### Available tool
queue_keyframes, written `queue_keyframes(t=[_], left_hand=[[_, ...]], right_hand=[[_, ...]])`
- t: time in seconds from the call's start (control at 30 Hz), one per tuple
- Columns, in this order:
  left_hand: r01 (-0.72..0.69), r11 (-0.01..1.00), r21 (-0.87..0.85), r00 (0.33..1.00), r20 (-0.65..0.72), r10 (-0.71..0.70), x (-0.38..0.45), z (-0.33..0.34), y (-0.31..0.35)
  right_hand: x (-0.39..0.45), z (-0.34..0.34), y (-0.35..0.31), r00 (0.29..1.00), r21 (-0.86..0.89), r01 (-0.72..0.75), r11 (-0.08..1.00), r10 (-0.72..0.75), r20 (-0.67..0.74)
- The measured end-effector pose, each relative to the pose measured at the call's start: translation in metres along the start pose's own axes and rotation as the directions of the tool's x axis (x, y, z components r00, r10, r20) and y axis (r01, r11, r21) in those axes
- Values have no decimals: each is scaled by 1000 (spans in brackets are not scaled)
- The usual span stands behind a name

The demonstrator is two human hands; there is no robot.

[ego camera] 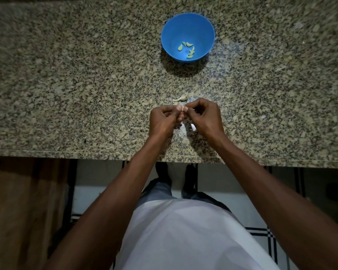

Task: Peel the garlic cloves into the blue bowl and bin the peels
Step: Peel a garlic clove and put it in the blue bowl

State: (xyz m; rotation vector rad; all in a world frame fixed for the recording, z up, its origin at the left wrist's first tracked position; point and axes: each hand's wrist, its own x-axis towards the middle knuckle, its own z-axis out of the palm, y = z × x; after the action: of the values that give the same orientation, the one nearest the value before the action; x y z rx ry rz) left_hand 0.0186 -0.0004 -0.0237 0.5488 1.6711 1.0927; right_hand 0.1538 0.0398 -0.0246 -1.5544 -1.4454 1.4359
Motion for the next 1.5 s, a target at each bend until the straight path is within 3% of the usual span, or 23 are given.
queue_keyframes(t=[0.23, 0.4, 0.53, 0.7, 0.77, 0.97, 1.2, 1.5], left_hand=[[-65, 991, 121, 998, 24, 63, 3, -11, -1], [-129, 974, 185, 991, -1, 131, 0, -13, -3], [-215, 954, 210, 976, 6, 219, -3, -16, -3], [-270, 933, 237, 962, 23, 273, -2, -21, -3], [-289, 925, 245, 956, 28, 292, 0, -23, -3], [-301, 925, 233, 952, 11, 307, 3, -24, -3], [-252, 948, 195, 965, -25, 262, 5, -21, -10], [-36, 974, -224, 997, -75, 19, 5, -3, -13]], right_hand=[[5, -6, 2, 980, 291, -185, 939, 153, 128], [10, -12, 3, 950, 194, -168, 967, 107, 292], [12, -15, 0, 954, 168, -96, 981, 42, 298], [20, -19, -9, 888, 251, -315, 915, 191, 417], [21, -18, -10, 882, 249, -327, 912, 200, 427], [16, -9, -10, 956, 41, -61, 997, 46, 291], [10, -2, -11, 976, -198, 169, 965, -136, 172], [-3, 9, -2, 894, -340, 427, 838, -448, 18]])
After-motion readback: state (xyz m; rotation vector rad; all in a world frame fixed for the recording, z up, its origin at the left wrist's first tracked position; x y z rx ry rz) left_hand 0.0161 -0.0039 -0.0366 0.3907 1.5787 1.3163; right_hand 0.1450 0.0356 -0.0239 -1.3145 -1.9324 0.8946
